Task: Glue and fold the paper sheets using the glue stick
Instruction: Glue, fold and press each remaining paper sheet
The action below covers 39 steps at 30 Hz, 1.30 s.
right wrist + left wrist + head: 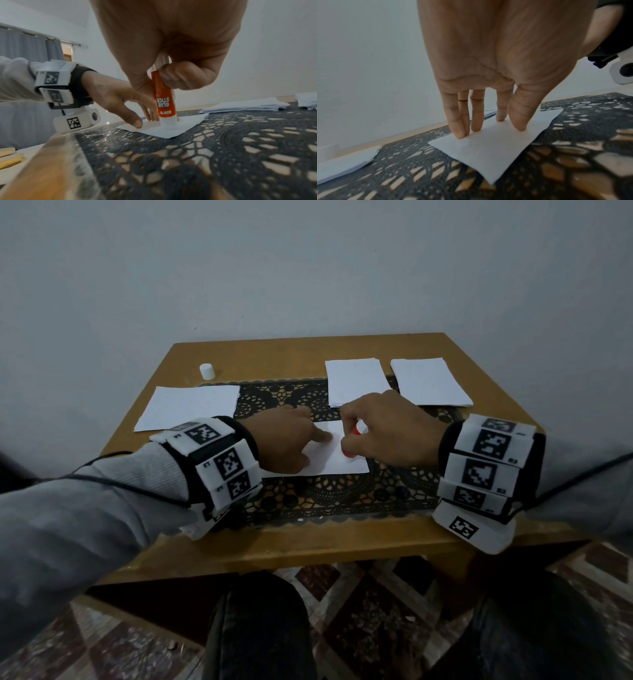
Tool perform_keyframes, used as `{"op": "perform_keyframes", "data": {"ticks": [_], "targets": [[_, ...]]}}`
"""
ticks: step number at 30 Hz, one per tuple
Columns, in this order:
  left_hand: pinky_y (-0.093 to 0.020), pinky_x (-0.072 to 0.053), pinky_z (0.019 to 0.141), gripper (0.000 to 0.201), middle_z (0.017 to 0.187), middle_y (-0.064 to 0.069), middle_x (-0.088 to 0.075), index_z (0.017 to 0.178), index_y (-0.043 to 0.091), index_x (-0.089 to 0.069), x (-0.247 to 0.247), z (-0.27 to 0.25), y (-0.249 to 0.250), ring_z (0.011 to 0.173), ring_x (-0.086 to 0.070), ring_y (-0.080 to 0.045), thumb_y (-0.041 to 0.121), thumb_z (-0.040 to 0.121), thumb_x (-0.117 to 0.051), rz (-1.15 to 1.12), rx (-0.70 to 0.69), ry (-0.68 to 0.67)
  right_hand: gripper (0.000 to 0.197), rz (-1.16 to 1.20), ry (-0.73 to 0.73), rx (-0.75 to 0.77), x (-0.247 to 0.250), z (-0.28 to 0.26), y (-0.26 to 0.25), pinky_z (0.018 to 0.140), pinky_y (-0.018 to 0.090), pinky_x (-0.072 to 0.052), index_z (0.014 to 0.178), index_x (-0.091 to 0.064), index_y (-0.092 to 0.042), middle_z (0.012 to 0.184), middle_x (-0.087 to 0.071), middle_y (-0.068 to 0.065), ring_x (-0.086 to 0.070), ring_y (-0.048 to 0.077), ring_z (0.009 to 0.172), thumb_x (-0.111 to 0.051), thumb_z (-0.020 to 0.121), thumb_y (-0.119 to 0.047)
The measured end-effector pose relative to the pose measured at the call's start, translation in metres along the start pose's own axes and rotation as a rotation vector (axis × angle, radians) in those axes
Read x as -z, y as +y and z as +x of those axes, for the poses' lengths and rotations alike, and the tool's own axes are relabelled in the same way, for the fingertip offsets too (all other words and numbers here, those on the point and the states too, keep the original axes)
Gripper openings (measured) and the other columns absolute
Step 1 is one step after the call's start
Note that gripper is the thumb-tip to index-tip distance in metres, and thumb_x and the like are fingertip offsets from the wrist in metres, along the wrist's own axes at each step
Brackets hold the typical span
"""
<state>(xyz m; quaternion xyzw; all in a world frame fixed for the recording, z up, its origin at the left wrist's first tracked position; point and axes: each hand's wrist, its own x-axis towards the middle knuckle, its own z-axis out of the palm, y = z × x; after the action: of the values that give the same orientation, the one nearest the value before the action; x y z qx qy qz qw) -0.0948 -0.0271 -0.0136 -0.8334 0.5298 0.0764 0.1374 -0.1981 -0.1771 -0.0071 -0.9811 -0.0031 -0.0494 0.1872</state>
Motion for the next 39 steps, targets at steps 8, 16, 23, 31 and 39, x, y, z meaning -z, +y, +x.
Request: {"op": "perform_keyframes", "data": {"ticks": [8,16,23,31,39], "targets": [[-0.046,-0.032,0.108,0.073,0.140,-0.009,-0.033,0.145,0.030,-0.027,-0.001,0.006,-0.009,0.132,-0.029,-0.031,0.041,0.085,-0.066,-0.189,0.124,-0.051,0.017,0.055,-0.034,-0.015,0.008,-0.012,-0.005,0.068,0.034,-0.049,0.074,-0.067,-0.017,0.086,-0.064,-0.005,-0.058,0.014,0.076,-0.066,0.082,-0.032],[-0.036,-0.039,0.099,0.090,0.134,-0.007,-0.041,0.143,0.021,-0.033,0.005,0.012,-0.025,0.119,-0.043,-0.025,0.057,0.071,-0.073,-0.220,0.196,-0.076,0.023,0.096,0.053,-0.035,0.025,-0.009,0.003,0.064,0.031,-0.041,0.074,-0.067,-0.010,0.081,-0.065,0.004,-0.054,0.016,0.072,-0.061,0.082,-0.031],[-0.027,-0.037,0.075,0.060,0.106,0.005,-0.052,0.116,0.019,-0.048,0.010,0.015,-0.034,0.092,-0.050,-0.015,0.044,0.071,-0.080,-0.394,0.201,-0.036,0.022,0.071,0.086,-0.051,0.029,-0.008,0.008,0.058,0.021,-0.027,0.075,-0.066,-0.009,0.070,-0.047,-0.017,-0.043,0.002,0.064,-0.061,0.084,-0.028],[-0.026,-0.033,0.056,0.021,0.078,-0.002,-0.056,0.086,0.007,-0.058,0.022,0.012,-0.029,0.068,-0.050,-0.015,0.023,0.082,-0.072,-0.403,0.146,0.051,0.021,0.078,0.064,-0.049,0.025,-0.007,0.013,0.060,0.019,-0.028,0.078,-0.067,-0.010,0.075,-0.050,-0.018,-0.044,0.000,0.068,-0.060,0.086,-0.028],[-0.024,-0.053,0.082,0.062,0.122,0.013,-0.060,0.127,0.038,-0.058,0.027,-0.011,-0.035,0.102,-0.060,-0.013,-0.002,0.080,-0.064,-0.584,-0.005,-0.042,0.022,0.078,0.126,-0.080,0.035,0.000,0.015,0.062,0.022,-0.035,0.075,-0.066,-0.011,0.075,-0.053,-0.007,-0.048,0.007,0.076,-0.063,0.085,-0.030]]}}
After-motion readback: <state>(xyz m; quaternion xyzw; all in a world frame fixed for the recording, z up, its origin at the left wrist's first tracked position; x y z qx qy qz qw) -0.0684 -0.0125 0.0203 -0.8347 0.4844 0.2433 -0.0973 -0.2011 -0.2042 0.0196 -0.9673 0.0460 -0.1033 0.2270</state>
